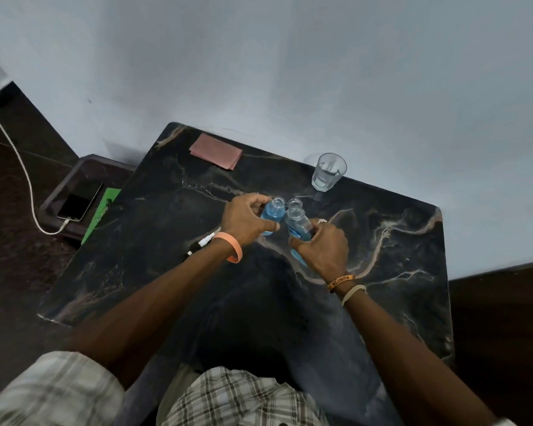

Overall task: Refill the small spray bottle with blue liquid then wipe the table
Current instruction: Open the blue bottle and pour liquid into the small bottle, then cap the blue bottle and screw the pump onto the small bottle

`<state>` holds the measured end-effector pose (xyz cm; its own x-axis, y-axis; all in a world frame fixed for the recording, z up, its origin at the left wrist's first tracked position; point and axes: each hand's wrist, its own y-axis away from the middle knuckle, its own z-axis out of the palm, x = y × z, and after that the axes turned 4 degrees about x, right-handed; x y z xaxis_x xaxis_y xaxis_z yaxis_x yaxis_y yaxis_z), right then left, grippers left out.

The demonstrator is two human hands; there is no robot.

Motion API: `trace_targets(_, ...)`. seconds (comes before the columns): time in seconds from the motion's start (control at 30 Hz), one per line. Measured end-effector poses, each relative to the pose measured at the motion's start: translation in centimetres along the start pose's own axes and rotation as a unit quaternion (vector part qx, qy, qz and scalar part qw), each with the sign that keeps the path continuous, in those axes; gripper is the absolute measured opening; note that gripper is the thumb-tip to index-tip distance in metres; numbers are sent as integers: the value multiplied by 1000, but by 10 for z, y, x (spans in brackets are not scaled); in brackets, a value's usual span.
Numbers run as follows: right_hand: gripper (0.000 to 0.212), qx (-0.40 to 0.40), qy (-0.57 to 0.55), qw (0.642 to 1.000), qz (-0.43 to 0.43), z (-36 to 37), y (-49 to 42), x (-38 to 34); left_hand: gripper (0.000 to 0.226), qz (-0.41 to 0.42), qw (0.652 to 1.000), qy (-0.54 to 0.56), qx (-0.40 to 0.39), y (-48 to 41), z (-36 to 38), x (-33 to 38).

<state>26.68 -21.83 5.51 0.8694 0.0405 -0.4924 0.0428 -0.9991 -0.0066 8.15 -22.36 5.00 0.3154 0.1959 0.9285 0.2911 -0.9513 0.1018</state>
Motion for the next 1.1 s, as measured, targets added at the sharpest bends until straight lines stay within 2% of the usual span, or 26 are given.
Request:
trace_targets(0.2, 29, -31, 7, 999, -3, 34, 10, 7, 52, -24, 999, -37, -4, 1, 0, -40)
trace_targets(0.53, 30, -47, 22, 999, 8, 44, 9, 12, 52, -37, 997, -58, -29, 0, 11, -68)
trace_targets(1.1, 32, -46, -19, 999, 17, 44, 22, 14, 58, -45, 996, -59, -49, 8, 28, -79)
